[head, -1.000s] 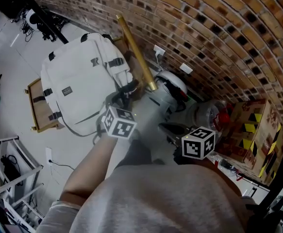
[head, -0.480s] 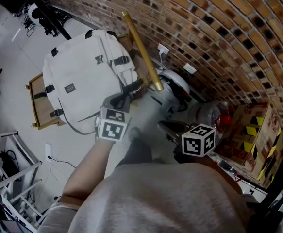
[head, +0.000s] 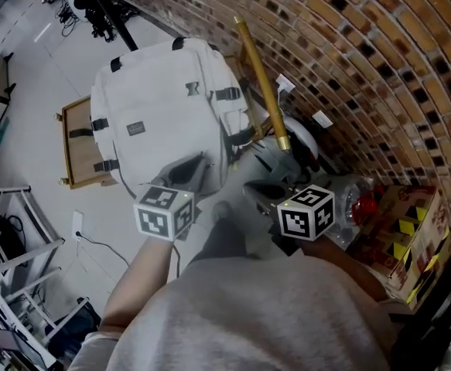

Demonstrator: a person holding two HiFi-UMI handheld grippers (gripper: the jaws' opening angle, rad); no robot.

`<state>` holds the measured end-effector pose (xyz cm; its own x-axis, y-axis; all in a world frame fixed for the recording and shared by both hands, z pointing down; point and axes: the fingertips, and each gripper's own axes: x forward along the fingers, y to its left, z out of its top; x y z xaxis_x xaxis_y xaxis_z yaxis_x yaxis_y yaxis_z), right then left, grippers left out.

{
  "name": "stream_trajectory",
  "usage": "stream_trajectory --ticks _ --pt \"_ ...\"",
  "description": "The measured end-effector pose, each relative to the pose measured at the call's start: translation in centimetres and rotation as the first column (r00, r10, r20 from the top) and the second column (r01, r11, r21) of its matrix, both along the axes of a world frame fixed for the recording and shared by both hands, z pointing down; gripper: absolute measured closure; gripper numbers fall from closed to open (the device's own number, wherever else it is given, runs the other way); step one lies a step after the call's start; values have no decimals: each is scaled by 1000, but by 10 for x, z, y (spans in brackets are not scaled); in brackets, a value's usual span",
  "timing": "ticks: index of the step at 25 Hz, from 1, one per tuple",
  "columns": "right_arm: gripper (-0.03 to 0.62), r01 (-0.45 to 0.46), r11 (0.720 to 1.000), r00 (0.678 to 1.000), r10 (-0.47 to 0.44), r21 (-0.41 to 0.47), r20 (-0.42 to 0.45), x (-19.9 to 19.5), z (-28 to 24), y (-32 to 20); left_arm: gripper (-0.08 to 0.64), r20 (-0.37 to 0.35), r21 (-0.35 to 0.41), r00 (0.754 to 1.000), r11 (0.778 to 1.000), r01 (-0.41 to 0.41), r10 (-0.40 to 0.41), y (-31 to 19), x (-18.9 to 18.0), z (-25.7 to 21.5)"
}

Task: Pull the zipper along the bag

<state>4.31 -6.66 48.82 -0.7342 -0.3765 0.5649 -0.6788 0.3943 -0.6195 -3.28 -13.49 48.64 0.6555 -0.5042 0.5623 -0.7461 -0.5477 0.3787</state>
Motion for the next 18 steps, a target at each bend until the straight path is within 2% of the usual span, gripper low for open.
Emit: stream_trajectory --ticks 7,8,9,15,18 --pt "592 -4 998 1000 3 60 5 -30 4 -50 538 -59 -29 998 999 21 -22 6 -13 -1" --pt "553 -4 998 1000 3 56 20 -34 5 -54 538 -60 -32 998 999 21 -23 6 -13 -1" --pt "468 -3 999 999 1 47 36 -38 6 -58 538 -61 -35 998 999 20 -22 6 -14 0" --pt "453 -22 1000 1000 21 21 13 -47 22 -73 538 -74 -51 997 999 -2 -2 5 -16 2" --pt "445 3 1000 1000 -3 21 -11 -53 28 -78 538 -86 -61 996 998 -1 -4 5 -18 2"
